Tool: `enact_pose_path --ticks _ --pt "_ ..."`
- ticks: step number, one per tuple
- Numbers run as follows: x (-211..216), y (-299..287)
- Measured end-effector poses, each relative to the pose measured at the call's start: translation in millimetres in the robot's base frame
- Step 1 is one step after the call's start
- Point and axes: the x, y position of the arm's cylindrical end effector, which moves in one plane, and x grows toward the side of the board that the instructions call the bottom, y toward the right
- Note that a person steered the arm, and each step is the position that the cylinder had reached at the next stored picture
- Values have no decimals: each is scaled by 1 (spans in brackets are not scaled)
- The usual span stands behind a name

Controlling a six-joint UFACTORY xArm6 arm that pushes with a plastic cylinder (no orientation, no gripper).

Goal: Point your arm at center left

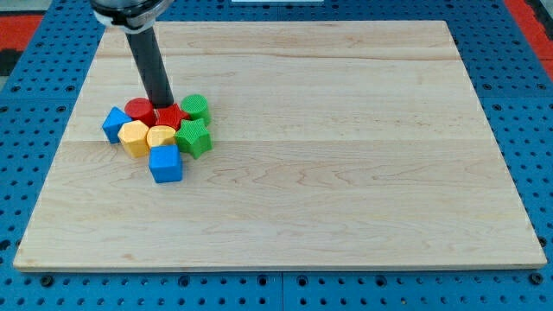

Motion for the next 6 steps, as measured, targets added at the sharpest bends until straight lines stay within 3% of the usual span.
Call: enact_pose_path --ticks 1,2,3,4,6 --pt "-1 6" --pt "-51 8" --pt "-53 -49" --pt "-38 -106" --pt "17 -120"
